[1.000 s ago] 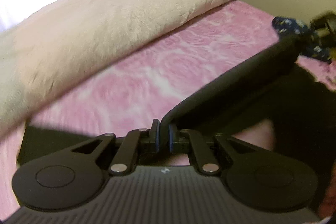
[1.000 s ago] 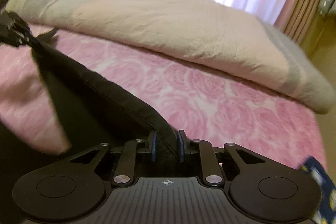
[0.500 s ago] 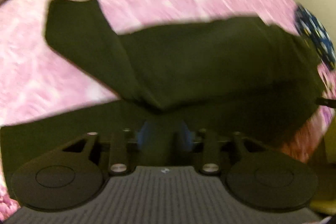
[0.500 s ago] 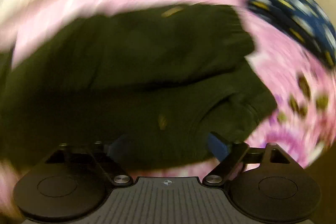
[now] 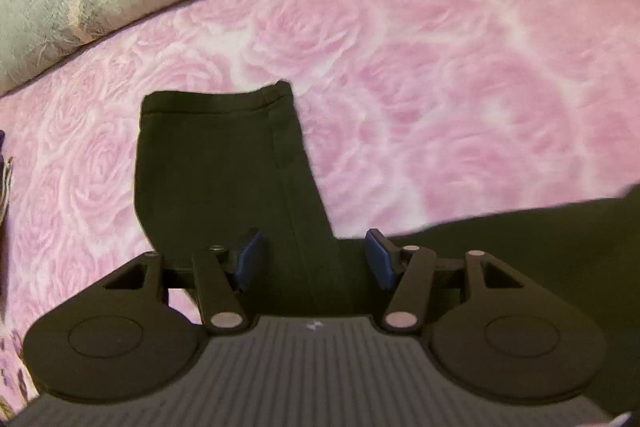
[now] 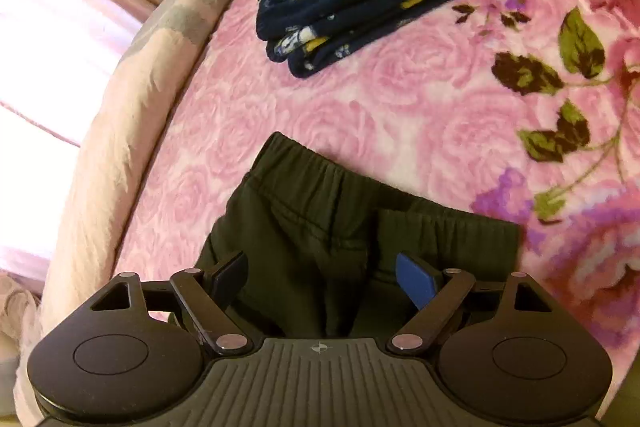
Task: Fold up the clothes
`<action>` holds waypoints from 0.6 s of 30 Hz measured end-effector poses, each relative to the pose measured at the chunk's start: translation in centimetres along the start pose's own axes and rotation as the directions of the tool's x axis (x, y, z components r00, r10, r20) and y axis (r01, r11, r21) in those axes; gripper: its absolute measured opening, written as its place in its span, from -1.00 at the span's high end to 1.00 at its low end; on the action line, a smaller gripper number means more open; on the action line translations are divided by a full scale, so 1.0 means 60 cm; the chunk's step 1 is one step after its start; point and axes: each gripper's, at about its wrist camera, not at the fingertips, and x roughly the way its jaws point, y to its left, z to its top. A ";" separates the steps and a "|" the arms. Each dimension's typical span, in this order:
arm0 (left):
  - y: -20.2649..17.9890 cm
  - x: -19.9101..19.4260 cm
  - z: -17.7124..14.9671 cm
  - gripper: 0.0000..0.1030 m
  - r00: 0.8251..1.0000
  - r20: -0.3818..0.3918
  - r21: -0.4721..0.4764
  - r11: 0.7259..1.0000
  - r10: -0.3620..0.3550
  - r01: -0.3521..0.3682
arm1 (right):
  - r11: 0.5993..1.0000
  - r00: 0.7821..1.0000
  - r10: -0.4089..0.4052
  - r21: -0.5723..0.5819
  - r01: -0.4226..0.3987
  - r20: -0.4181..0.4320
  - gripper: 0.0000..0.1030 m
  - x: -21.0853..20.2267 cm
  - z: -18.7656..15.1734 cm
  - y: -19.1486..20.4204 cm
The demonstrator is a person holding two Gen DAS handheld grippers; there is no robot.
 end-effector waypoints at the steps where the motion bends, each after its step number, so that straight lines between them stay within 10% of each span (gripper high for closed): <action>1: 0.016 -0.005 -0.009 0.91 0.999 0.023 -0.059 0.998 -0.033 0.034 | 1.000 1.000 -0.001 -0.003 0.001 -0.005 -0.63 0.002 0.000 -0.001; 5: 0.121 -0.063 -0.063 0.96 0.971 0.193 -0.342 0.919 -0.138 0.198 | 1.000 1.000 -0.005 -0.021 0.004 -0.025 -0.63 -0.019 -0.011 -0.024; 7: 0.195 -0.105 -0.105 0.95 0.953 0.278 -0.484 0.840 -0.117 0.244 | 1.000 1.000 -0.005 -0.020 0.004 -0.030 -0.63 -0.024 -0.012 -0.035; 10: 0.300 -0.124 -0.203 0.93 0.971 0.226 -0.725 0.652 -0.079 0.222 | 1.000 0.999 0.001 0.012 -0.001 -0.035 -0.63 -0.026 -0.014 -0.049; 13: 0.326 -0.123 -0.278 0.91 0.990 0.135 -0.805 0.577 -0.048 0.137 | 0.999 0.999 0.012 0.046 -0.011 -0.034 -0.63 -0.029 -0.019 -0.054; 18: 0.297 -0.112 -0.312 0.44 0.966 0.209 -0.853 0.455 -0.152 0.256 | 0.998 0.999 0.032 0.062 -0.029 -0.043 -0.63 -0.023 -0.023 -0.048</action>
